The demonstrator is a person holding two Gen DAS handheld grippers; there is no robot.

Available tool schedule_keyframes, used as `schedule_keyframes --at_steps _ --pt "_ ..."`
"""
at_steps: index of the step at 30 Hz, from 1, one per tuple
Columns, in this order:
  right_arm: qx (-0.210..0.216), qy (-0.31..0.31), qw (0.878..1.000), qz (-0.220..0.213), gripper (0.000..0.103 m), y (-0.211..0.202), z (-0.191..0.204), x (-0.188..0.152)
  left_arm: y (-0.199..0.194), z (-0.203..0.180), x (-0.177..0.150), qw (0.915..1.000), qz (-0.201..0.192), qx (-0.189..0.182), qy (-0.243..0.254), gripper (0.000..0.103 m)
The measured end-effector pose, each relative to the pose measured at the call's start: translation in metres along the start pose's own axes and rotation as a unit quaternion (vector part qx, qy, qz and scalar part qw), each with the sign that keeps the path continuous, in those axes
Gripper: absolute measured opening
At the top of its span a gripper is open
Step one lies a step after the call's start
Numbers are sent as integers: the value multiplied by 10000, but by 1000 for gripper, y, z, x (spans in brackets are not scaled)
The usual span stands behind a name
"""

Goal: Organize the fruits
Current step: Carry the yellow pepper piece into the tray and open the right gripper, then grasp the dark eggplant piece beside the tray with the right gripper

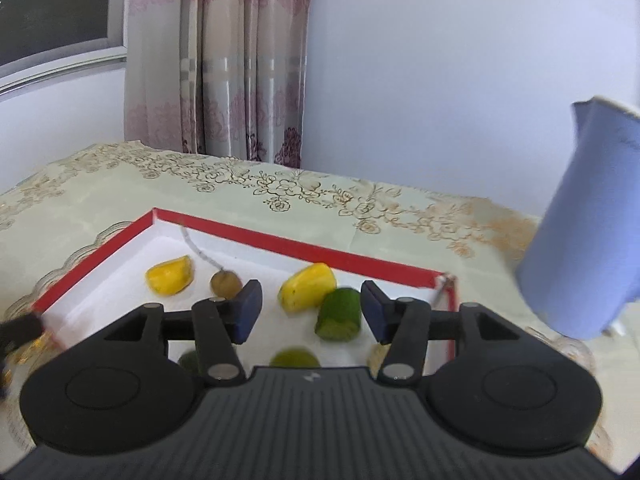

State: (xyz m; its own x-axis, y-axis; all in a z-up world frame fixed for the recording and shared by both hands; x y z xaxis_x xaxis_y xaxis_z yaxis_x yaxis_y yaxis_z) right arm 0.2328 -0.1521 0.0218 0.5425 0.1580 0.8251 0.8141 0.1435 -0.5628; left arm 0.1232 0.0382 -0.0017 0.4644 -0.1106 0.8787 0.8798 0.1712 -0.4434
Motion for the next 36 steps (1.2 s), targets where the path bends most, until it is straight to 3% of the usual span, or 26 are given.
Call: schedule_keyframes --at_steps 8,16,23,25,28,30,33,36 --pt "131 -350 9990 -225 63 -76 27 -53 -1 -2 0 10000 -62 59 41 86" --pt "-146 -1027 9945 -150 70 -56 77 -75 1 -2 -3 9999 -30 123 66 86" --pt "-277 -1255 9917 -77 77 -41 91 -88 0 -1 -2 10000 -34 58 57 86" --pt "-529 -1438 9881 -121 77 -45 90 -91 -2 -2 -2 9999 -63 56 74 86" --pt "-1175 -1972 9725 -383 86 -63 84 -98 -2 -2 -2 10000 -52 27 65 86" --pt "-1479 -1974 9678 -500 87 -77 72 -99 -2 -1 -1 10000 -25 -39 42 87" --pt "-1250 -1429 9808 -437 84 -90 48 -93 -4 -4 -1 9999 -38 -88 75 87" --pt "-529 -889 9946 -52 74 -84 34 -89 -5 -6 -1 9998 -76 -103 130 87"
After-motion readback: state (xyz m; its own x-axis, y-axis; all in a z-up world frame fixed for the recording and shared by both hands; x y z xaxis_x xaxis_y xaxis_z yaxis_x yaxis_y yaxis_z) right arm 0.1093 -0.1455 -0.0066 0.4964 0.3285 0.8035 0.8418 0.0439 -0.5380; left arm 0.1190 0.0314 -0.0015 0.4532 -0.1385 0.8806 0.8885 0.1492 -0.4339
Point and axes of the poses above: each gripper's, at about its wrist camera, not at the fingertips, and y roughly the way its jaws point, z to its left, x to its top, the point moved 1 cm from there along y, roughly the way its jaws point, and after that the axes turned 8 degrees about y, right-handed, at the moved point
